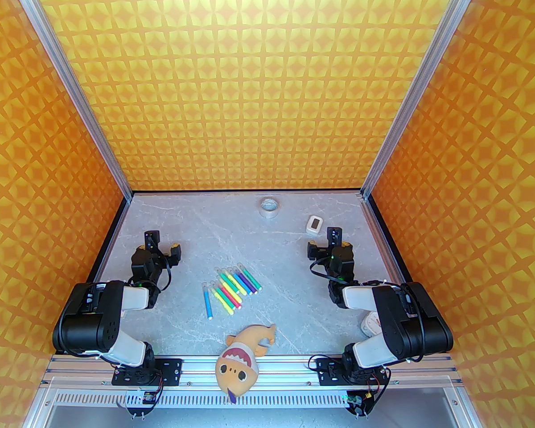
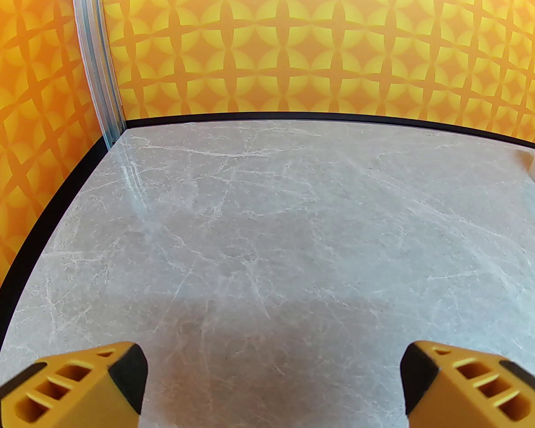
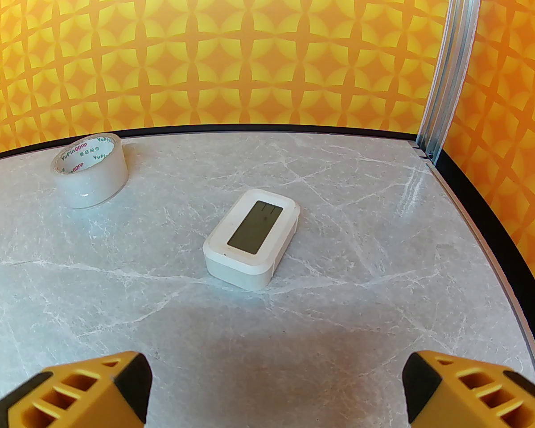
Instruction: Open the pen caps
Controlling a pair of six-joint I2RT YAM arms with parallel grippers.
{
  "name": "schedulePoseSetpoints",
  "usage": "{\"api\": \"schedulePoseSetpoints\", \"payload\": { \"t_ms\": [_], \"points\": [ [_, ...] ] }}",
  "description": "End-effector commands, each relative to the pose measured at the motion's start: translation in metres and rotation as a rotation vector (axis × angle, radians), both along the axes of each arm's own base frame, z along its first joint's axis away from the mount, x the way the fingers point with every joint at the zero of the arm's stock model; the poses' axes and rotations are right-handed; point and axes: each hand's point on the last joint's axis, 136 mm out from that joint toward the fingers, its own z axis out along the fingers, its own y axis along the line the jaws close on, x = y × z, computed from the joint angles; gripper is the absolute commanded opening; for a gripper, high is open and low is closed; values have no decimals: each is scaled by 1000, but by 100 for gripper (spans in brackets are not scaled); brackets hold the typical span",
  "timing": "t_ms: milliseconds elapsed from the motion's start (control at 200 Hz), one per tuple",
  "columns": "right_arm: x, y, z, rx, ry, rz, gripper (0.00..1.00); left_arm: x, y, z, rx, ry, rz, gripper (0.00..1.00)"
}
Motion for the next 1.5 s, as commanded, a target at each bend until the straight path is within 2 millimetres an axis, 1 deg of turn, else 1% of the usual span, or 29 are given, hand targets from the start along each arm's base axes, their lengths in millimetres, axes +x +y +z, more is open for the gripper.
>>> {"api": "schedulePoseSetpoints", "payload": {
  "t_ms": [0,1090,1155,1235,1315,1385,1405,1420,1440,1486,1496],
  "points": [
    [3,2,6,-4,-21,14,98,5,0,6,8,-8,-16,99],
    [2,2,5,-7,-19,15,98,5,-1,6,12,-9,-18,99],
    [3,2,8,-9,-22,17,98,5,-1,6,13,-11,-19,99],
    [3,-3,14,-6,-15,-17,98,6,-2,7,14,-2,-22,99],
    [4,-7,21,-9,23,-40,98,7,-1,17,19,12,-13,99],
    [5,-7,28,15,76,-50,98,4,5,24,10,24,31,99],
    [5,-6,27,21,104,-52,99,3,7,26,8,25,42,99],
    [4,-5,25,29,127,-49,98,2,8,27,4,29,47,99],
    [6,-3,29,37,141,-43,98,1,8,27,-1,39,53,99],
    [5,3,25,47,213,-32,98,-1,9,30,-19,63,61,99],
    [7,5,29,52,225,-32,99,-1,8,32,-22,64,62,99]
  ]
}}
